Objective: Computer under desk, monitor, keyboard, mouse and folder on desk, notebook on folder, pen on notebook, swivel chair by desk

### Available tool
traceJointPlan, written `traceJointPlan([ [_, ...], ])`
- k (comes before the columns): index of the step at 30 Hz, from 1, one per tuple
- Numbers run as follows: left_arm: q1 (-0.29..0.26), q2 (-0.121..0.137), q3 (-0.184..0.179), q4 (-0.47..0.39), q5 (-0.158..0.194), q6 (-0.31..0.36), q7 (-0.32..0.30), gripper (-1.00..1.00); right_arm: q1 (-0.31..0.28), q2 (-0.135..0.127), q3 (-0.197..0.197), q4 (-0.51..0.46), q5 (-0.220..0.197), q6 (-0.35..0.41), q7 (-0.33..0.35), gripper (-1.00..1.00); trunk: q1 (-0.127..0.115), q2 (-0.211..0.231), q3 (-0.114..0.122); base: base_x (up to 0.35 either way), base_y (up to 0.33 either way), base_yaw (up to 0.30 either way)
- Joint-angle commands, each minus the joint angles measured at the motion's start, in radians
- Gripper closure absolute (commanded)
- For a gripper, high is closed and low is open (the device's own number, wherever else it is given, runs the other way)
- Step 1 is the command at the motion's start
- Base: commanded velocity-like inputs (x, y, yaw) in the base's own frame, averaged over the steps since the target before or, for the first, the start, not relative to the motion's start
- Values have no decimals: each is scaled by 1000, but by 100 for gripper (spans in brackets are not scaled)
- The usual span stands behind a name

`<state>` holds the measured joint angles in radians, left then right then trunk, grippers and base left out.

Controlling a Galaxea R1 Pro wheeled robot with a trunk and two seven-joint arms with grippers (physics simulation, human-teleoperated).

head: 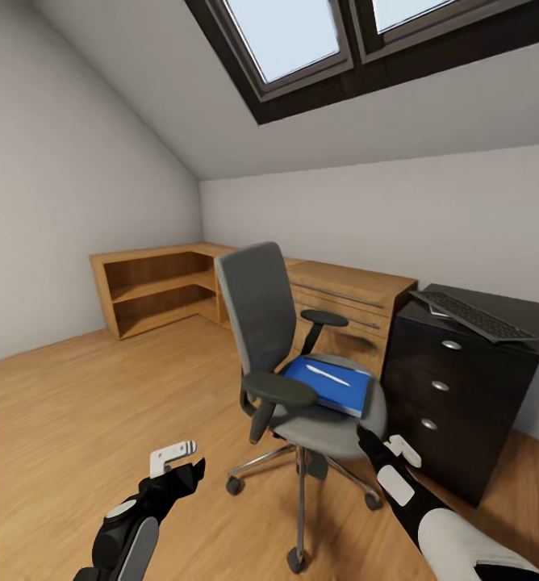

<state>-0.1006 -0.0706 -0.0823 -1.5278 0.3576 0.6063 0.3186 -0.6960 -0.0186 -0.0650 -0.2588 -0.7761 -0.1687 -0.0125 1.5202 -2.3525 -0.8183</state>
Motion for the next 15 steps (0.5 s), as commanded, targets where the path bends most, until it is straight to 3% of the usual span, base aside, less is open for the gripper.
traceJointPlan([
  [1,-1,0,-1,-1,11,3,9,-100,0,0,-1,0,-5,-2,-1,-100,-1,-1,-1,-308,0,0],
  [6,-1,0,-1,-1,11,3,12,-100,0,0,-1,0,-5,-2,-1,-100,-1,-1,-1,-280,0,0],
  [11,-1,1,-1,-1,11,3,14,-100,0,0,0,0,-5,-2,-1,-100,-1,-1,-1,-75,0,10],
  [15,-1,1,0,-1,11,3,16,-100,0,2,2,1,-4,-2,-1,-100,-1,-1,-1,-12,0,173],
])
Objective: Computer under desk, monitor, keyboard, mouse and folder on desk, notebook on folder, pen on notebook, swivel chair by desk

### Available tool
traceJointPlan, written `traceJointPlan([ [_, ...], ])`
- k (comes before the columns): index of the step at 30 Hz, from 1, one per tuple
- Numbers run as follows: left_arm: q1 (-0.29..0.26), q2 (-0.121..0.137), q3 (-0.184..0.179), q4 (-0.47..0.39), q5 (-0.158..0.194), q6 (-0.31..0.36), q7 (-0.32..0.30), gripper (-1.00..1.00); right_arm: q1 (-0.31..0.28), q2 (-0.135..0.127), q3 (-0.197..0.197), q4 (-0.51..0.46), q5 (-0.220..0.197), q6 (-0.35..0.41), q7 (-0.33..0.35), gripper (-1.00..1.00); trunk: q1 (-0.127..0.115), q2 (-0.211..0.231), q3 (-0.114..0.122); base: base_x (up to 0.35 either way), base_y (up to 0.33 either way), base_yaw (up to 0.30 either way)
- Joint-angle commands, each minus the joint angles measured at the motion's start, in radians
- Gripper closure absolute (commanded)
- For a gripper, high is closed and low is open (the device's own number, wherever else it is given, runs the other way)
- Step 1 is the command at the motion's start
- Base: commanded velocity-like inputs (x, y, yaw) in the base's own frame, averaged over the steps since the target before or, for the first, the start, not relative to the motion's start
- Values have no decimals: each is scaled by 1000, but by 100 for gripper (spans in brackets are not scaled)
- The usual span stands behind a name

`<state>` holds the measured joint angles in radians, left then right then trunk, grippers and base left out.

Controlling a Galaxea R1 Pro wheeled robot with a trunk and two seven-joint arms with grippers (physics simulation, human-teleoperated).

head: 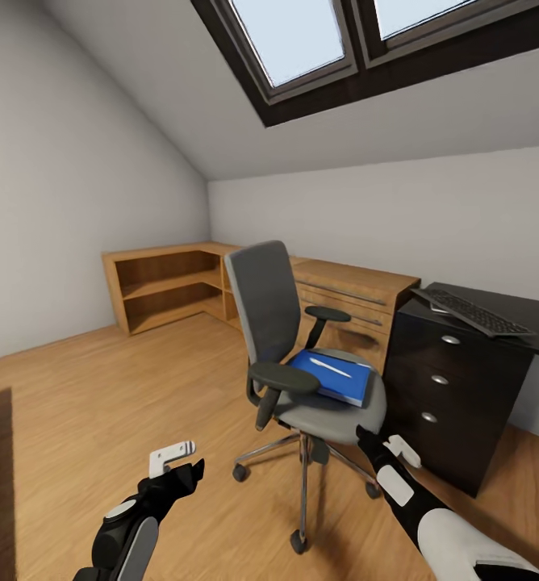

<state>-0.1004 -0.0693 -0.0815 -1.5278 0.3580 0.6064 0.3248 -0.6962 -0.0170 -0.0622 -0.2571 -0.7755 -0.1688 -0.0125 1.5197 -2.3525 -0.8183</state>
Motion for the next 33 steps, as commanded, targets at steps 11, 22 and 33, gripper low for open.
traceJointPlan([
  [11,-1,0,0,-2,9,3,7,-100,0,9,-2,-1,-4,-2,-1,-100,0,0,-6,-2,0,244],
  [22,-1,0,0,-2,10,2,2,-100,0,9,-2,1,-4,-3,0,-100,0,0,-8,235,0,58],
  [33,-1,0,0,-2,12,3,2,-100,0,9,-1,1,18,-3,-1,-100,0,0,-8,323,8,0],
])
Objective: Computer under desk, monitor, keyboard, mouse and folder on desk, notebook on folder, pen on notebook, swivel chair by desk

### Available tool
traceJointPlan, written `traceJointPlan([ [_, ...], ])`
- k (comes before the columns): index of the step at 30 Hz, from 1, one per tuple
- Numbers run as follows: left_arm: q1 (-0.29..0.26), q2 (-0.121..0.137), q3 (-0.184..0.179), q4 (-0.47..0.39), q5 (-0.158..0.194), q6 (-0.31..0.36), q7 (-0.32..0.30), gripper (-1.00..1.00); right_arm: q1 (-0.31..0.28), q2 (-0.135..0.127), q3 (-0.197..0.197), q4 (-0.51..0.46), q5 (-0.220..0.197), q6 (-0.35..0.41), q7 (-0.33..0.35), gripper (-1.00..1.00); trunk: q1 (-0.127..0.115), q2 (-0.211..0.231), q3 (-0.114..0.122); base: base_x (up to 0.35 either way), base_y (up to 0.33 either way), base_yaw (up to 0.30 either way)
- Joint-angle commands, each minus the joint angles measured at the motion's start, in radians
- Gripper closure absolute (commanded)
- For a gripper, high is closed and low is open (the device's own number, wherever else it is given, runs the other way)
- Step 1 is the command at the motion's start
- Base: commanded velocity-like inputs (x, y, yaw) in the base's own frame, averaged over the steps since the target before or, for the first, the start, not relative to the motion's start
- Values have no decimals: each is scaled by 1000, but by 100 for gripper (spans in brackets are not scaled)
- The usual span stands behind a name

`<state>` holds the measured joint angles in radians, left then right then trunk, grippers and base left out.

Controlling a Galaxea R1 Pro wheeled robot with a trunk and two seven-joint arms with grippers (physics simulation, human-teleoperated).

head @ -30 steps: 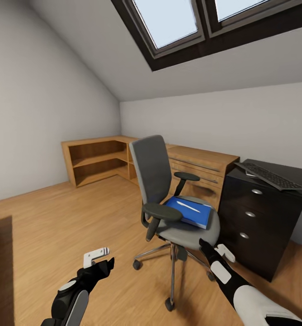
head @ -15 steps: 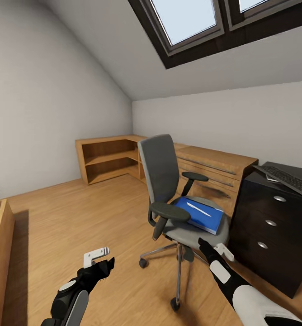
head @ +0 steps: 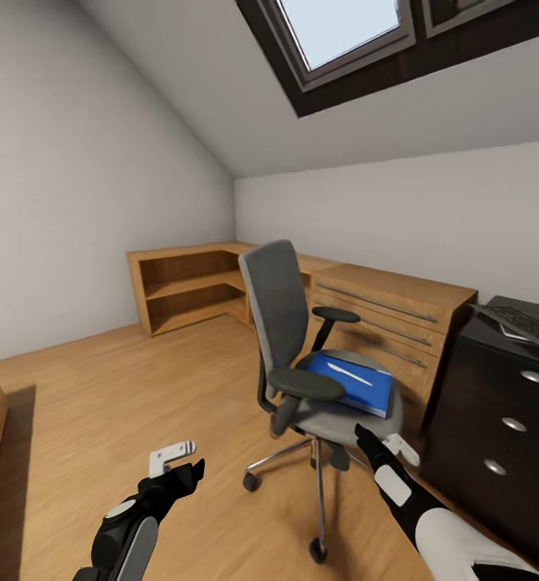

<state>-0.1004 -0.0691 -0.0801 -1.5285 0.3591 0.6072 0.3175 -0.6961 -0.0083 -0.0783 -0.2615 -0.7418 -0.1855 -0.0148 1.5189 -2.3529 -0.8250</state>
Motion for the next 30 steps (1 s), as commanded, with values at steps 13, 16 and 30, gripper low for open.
traceJointPlan([
  [13,-1,-1,-1,-1,9,3,15,-100,0,1,15,5,-2,14,1,-100,1,0,0,199,133,23],
  [16,-1,-2,-2,-1,9,3,14,-100,0,2,15,5,-1,14,1,-100,1,0,3,4,5,176],
  [30,-1,-3,-80,29,9,3,13,-100,1,2,15,5,-1,14,1,-100,1,0,18,0,0,201],
])
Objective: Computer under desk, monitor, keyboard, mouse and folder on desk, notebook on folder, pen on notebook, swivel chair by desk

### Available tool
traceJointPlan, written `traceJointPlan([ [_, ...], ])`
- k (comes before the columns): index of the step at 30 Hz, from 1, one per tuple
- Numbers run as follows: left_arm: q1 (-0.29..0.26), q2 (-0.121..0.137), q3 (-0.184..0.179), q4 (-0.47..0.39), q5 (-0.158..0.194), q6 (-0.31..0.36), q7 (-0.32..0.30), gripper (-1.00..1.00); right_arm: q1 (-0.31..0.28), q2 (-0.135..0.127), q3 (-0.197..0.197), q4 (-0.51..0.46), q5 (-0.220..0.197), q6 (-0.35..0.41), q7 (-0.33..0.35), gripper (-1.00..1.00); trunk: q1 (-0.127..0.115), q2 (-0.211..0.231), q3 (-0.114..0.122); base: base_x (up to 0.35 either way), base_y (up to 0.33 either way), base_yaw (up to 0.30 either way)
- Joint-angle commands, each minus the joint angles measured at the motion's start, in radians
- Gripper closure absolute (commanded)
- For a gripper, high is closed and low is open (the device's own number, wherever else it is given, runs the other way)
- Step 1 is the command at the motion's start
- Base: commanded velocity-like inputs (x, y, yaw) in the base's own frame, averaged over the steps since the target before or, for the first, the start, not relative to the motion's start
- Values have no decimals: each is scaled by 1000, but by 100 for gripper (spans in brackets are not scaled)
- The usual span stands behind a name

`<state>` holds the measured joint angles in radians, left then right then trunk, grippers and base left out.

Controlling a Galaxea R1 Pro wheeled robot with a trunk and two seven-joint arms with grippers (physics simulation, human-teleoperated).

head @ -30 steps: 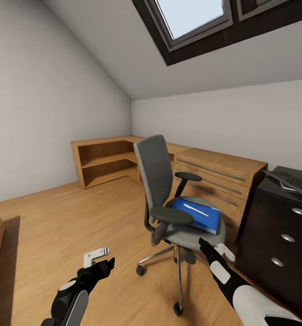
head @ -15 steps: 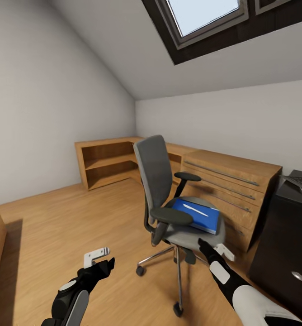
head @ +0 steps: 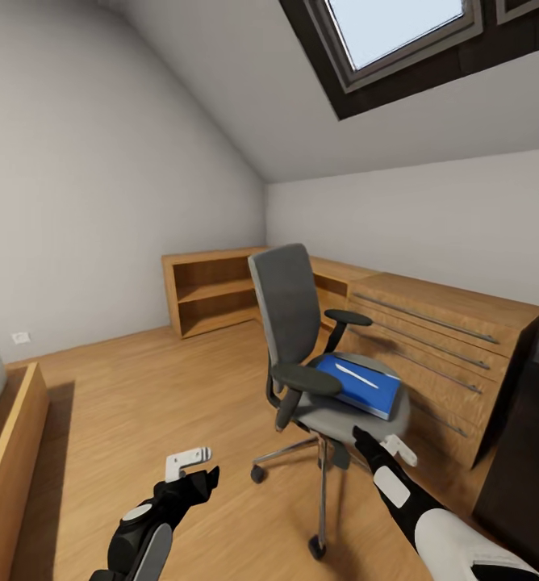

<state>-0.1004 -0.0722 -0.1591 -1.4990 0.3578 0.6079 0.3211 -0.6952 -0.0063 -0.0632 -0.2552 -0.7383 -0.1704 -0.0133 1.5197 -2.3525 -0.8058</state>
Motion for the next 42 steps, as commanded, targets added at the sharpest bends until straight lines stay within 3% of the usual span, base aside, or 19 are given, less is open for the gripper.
traceJointPlan([
  [1,-1,0,-3,0,10,3,9,-100,0,0,0,-1,-4,-1,0,-100,0,0,0,0,0,211],
  [5,-1,0,-5,0,10,3,8,-100,-1,12,1,-1,0,-1,0,-100,0,0,4,19,0,212],
  [12,-1,-1,-6,0,9,1,7,-100,-1,22,-1,-1,65,-1,0,-100,0,0,8,233,0,158],
  [24,-1,-1,-5,2,10,3,6,-100,-1,23,-1,0,72,-1,1,-100,0,0,8,189,0,8],
  [42,-1,0,-5,2,10,3,7,-100,-1,23,-1,8,74,-2,0,-100,0,0,8,-292,0,0],
])
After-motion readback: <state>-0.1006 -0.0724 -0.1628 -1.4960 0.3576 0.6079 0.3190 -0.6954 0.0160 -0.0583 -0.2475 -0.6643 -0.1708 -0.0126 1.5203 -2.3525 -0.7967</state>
